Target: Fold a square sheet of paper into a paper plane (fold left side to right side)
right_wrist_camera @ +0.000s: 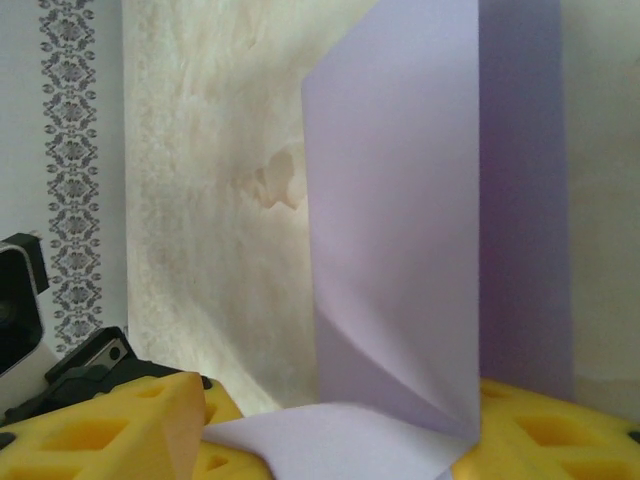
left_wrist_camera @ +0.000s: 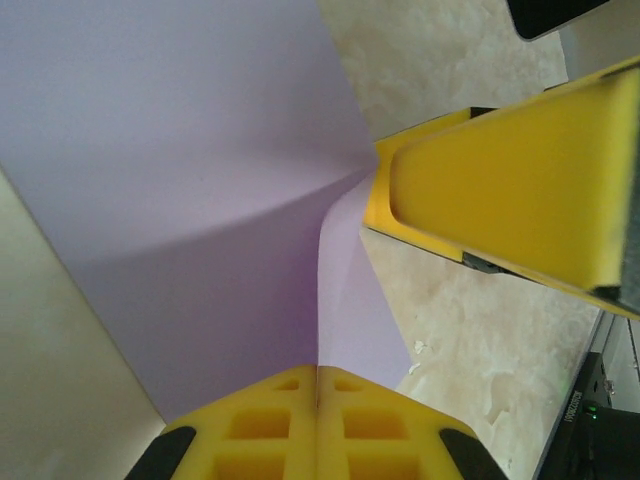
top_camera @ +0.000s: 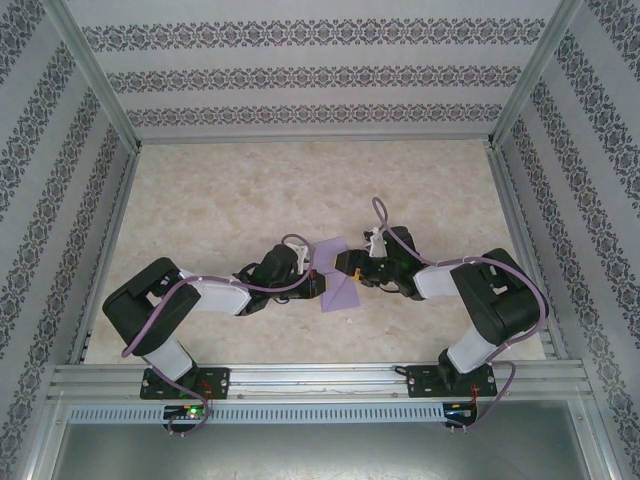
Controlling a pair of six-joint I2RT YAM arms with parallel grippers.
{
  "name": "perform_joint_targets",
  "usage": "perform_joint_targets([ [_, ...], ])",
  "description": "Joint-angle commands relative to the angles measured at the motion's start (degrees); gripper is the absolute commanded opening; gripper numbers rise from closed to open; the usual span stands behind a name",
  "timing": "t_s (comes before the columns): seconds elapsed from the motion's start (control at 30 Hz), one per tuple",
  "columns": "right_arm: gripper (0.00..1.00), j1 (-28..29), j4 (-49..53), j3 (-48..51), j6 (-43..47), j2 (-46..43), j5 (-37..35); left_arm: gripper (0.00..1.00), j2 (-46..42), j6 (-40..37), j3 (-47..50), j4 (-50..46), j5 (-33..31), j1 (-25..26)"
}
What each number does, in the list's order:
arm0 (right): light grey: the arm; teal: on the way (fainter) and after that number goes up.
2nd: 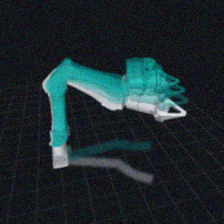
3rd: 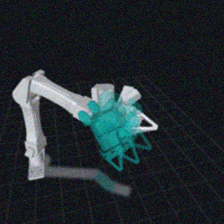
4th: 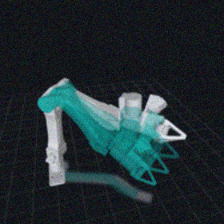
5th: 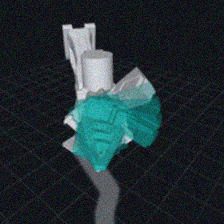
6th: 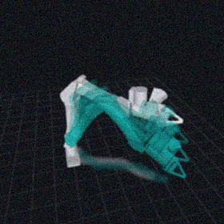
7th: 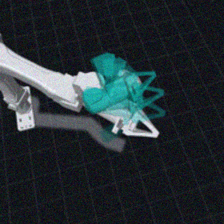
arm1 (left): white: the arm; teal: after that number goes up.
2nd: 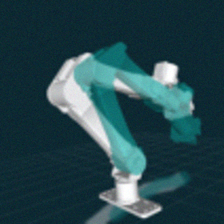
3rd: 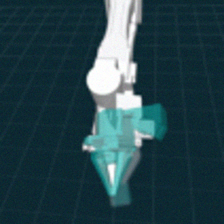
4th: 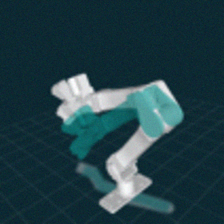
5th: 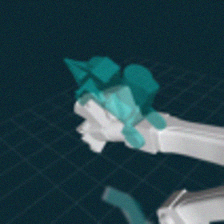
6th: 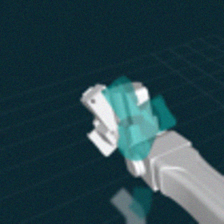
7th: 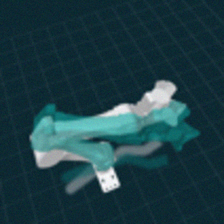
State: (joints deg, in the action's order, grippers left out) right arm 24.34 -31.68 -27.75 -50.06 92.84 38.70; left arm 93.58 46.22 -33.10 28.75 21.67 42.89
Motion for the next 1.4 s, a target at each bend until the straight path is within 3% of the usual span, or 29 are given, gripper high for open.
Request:
perform_joint_targets([
  [0.0, 0.60, 0.6, -3.5, -1.2, 0.0, 0.7, 0.6, 0.06, 0.6, 1.2, 1.0, 2.8, -2.0, -0.2],
  [0.5, 0.47, 2.4, -3.3, -1.0, 2.6, 3.6, -2.9, 0.17, 4.4, 0.7, 1.3, 1.0, -4.5, -0.4],
  [0.77, 0.29, 3.6, -2.1, -1.4, 4.4, 4.2, -4.6, 0.18, 5.1, 0.5, 1.4, 1.0, -5.0, -0.4],
  [0.9, 0.14, 3.6, -2.0, -1.3, 4.9, 3.7, -4.9, 0.21, 4.0, 0.2, 1.8, 1.1, -5.0, -0.5],
  [1.0, 0.01, 3.5, -1.6, -1.1, 5.5, 1.9, -5.4, 0.26, 0.7, -0.3, 2.6, 1.0, -5.5, -0.7],
  [1.23, 0.00, -0.3, -1.7, -0.3, 6.6, -7.2, -4.5, 0.40, -14.9, -4.4, 2.5, -9.2, -10.1, -1.3],
  [1.37, 0.00, -4.2, -2.2, -0.7, 4.8, -13.4, -1.2, 0.57, -26.6, -5.6, 4.1, -10.7, -14.6, -1.4],
])
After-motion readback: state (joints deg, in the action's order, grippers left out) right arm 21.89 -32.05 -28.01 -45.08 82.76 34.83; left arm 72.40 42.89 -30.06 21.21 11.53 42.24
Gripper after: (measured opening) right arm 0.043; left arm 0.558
